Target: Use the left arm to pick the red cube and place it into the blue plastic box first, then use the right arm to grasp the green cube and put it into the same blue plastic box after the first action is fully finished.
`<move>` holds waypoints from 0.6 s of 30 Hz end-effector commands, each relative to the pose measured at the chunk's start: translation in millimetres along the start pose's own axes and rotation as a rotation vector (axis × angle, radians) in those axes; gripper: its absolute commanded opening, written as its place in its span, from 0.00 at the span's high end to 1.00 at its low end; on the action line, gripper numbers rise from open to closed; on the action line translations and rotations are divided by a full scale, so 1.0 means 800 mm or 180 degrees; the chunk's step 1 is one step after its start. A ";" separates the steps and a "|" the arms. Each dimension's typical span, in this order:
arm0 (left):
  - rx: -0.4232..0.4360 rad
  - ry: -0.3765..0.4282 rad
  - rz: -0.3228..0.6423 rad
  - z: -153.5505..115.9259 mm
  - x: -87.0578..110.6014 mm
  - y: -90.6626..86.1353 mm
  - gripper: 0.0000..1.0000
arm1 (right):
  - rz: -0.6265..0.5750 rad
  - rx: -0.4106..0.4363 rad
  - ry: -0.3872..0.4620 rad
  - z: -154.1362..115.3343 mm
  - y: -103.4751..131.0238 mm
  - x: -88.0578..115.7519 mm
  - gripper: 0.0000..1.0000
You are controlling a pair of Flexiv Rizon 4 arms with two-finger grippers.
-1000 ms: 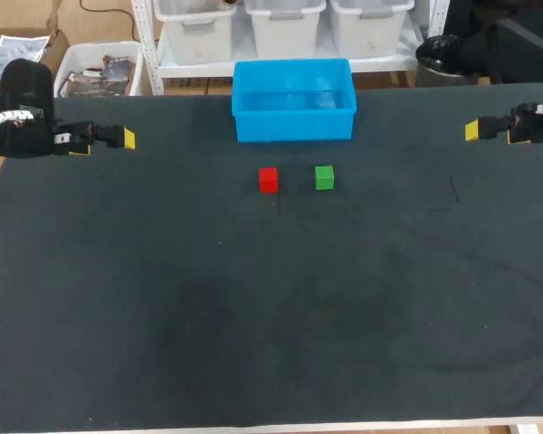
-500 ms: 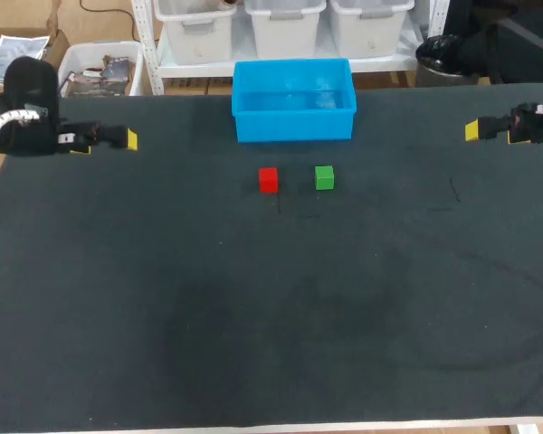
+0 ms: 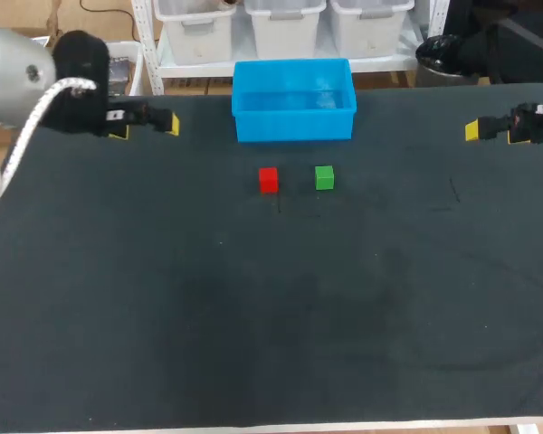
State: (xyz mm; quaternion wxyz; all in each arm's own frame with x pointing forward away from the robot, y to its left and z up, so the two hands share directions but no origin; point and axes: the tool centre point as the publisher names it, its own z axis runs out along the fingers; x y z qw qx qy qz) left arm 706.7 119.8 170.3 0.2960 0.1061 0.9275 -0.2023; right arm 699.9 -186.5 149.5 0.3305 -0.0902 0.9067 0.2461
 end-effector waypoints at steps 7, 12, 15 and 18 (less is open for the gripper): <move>-0.0559 0.0222 0.0086 0.030 -0.012 -0.029 0.00 | 0.0001 0.0004 0.0001 0.000 0.000 0.000 0.00; -0.0646 0.0293 0.0063 0.042 -0.014 -0.043 0.00 | 0.0001 0.0004 0.0001 0.000 0.000 0.000 0.00; -0.0697 0.0336 0.0047 0.050 -0.017 -0.051 0.00 | 0.0001 0.0004 0.0001 0.000 0.000 0.000 0.00; -0.0725 0.0372 0.0041 0.055 -0.019 -0.058 0.00 | 0.0001 0.0004 0.0001 0.000 0.000 0.000 0.00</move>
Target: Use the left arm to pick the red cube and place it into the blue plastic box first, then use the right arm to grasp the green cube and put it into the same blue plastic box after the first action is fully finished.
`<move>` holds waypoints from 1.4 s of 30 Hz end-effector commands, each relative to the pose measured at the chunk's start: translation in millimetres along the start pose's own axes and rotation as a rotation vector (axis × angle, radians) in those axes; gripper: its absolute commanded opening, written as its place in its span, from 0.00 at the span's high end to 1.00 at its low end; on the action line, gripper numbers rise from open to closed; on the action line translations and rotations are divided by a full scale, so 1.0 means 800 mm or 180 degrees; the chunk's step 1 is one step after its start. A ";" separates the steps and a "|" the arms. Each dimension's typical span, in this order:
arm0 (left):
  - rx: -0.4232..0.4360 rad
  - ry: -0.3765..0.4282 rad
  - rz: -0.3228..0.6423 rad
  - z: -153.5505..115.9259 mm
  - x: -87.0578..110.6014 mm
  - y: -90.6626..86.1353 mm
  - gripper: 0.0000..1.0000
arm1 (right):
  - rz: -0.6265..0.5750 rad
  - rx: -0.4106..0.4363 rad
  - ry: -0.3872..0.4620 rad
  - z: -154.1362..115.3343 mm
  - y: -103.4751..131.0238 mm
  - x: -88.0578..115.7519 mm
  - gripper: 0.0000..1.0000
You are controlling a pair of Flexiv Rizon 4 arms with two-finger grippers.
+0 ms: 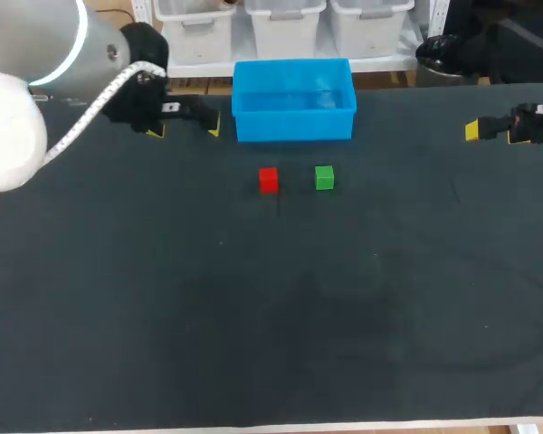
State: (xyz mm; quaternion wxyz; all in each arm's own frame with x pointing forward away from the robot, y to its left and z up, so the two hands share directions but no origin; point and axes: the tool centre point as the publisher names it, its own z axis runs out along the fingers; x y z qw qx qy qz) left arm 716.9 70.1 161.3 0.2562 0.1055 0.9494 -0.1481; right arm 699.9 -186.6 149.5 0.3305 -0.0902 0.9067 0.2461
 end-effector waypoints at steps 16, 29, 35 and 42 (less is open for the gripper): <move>-0.0460 0.0183 0.0017 0.029 -0.015 -0.038 0.00 | 0.0001 0.0004 0.0001 0.000 0.000 0.000 0.00; -0.0531 0.0156 -0.0083 0.037 -0.016 -0.051 0.00 | 0.0001 0.0004 0.0001 0.000 0.000 0.000 0.00; -0.0531 0.0156 -0.0083 0.037 -0.016 -0.051 0.00 | 0.0001 0.0004 0.0001 0.000 0.000 0.000 0.00; -0.0531 0.0156 -0.0083 0.037 -0.016 -0.051 0.00 | 0.0001 0.0004 0.0001 0.000 0.000 0.000 0.00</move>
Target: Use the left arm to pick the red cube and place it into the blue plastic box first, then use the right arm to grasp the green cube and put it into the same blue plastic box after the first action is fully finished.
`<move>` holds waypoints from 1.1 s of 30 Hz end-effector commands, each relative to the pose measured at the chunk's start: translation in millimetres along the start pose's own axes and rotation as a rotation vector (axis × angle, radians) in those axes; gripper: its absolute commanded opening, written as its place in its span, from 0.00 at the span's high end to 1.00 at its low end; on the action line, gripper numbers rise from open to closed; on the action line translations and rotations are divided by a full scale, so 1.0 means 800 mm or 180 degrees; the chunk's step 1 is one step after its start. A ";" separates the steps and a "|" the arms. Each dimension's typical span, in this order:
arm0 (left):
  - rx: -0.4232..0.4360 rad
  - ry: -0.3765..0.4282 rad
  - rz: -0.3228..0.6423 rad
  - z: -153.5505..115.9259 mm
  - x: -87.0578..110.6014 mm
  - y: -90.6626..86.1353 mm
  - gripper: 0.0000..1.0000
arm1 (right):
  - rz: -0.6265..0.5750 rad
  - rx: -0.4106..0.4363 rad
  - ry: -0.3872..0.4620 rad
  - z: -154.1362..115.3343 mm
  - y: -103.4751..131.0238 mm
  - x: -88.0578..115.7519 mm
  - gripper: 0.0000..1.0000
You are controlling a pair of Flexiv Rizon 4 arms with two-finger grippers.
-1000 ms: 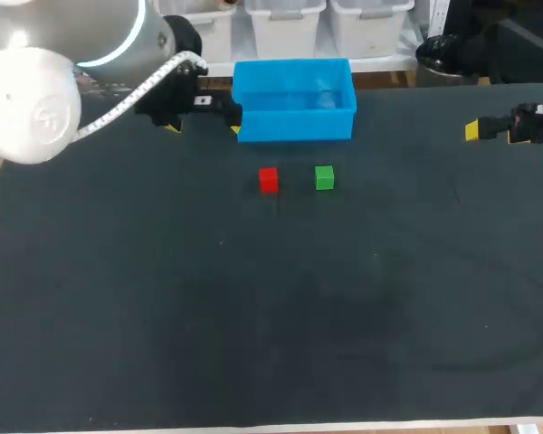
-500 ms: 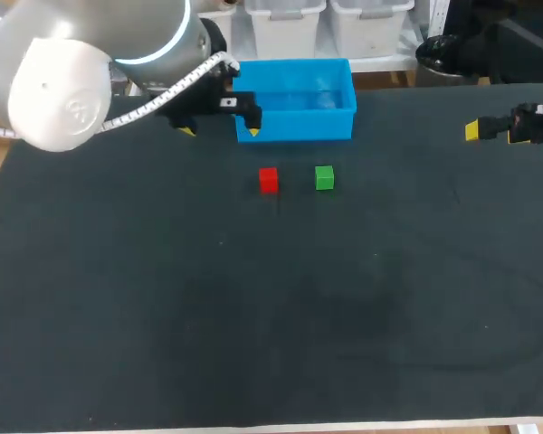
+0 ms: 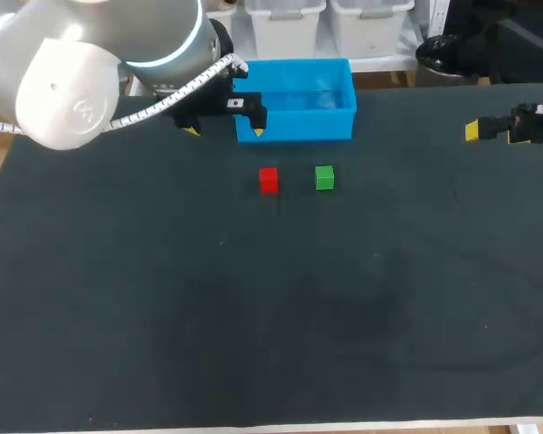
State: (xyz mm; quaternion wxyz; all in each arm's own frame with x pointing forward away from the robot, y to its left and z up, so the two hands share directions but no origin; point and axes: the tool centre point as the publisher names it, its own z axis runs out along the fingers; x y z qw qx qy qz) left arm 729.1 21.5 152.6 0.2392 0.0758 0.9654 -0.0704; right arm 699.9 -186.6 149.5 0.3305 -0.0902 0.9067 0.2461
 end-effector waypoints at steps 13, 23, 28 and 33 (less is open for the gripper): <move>-0.0008 0.0003 -0.0003 0.000 -0.001 -0.001 0.00 | 0.0001 0.0004 0.0001 0.000 0.000 0.000 0.00; -0.0123 0.0171 -0.0259 0.006 -0.009 -0.012 0.00 | 0.0001 0.0004 0.0001 0.000 0.000 0.000 0.00; -0.0190 0.0300 -0.0238 0.011 -0.009 -0.028 0.00 | 0.0001 0.0004 0.0001 0.000 0.000 0.000 0.00; -0.0265 0.0420 -0.0271 0.017 -0.011 -0.043 0.00 | 0.0001 0.0004 0.0001 0.000 0.000 0.000 0.00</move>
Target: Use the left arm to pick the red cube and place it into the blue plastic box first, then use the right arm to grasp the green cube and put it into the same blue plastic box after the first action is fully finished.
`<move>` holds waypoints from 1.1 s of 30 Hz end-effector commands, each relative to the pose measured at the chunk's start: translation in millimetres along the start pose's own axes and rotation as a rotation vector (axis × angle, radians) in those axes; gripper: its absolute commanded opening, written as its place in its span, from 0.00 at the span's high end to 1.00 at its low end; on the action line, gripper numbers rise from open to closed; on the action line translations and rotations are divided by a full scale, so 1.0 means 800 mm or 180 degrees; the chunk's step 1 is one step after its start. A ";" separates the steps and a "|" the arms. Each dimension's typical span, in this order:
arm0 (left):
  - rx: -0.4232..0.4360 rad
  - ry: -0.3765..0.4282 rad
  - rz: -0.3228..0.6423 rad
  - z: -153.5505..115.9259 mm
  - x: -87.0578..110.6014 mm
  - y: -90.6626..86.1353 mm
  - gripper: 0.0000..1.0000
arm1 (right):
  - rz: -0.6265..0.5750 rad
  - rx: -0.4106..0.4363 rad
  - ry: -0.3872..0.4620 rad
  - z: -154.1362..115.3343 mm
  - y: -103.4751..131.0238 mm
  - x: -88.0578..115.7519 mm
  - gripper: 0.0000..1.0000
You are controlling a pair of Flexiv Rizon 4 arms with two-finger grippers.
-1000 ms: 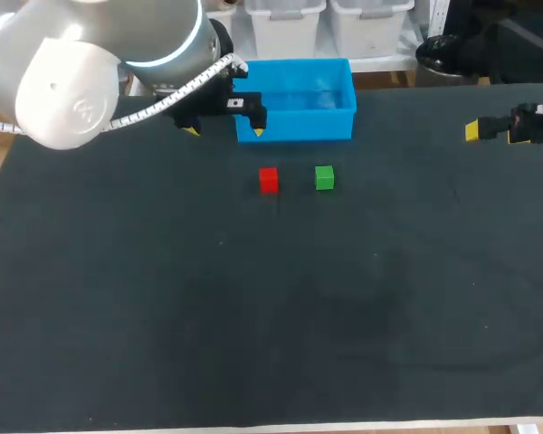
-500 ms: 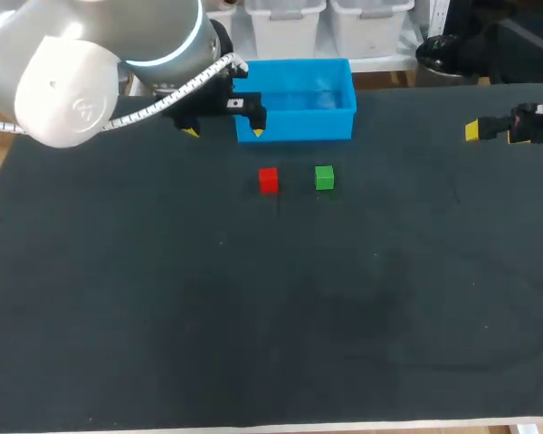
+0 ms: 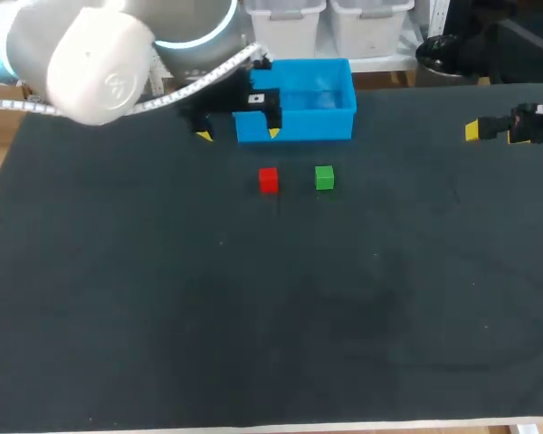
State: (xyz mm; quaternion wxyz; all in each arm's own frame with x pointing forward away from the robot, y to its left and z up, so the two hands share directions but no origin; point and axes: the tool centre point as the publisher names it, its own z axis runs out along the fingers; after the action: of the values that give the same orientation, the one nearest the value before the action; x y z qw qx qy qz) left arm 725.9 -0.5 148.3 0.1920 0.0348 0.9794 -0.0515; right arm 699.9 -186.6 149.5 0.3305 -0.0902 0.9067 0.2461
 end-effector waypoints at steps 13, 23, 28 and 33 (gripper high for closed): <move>-0.0312 0.0379 -0.0343 0.034 -0.027 -0.022 0.00 | 0.0001 0.0004 0.0001 0.000 0.000 0.000 0.00; -0.0325 0.0568 -0.0256 0.042 -0.031 -0.020 0.00 | 0.0001 0.0004 0.0001 0.000 0.000 0.000 0.00; -0.0298 0.0659 -0.0310 0.045 -0.030 -0.018 0.00 | 0.0001 0.0004 0.0001 0.000 0.000 0.000 0.00; -0.0298 0.0659 -0.0310 0.045 -0.030 -0.018 0.00 | 0.0001 0.0004 0.0001 0.000 0.000 0.000 0.00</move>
State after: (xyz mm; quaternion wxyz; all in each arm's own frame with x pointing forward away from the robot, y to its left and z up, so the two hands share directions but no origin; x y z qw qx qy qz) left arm 756.3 -18.3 125.0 0.0958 -0.0177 0.9952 -0.0120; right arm 699.9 -186.6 149.5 0.3305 -0.0902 0.9067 0.2461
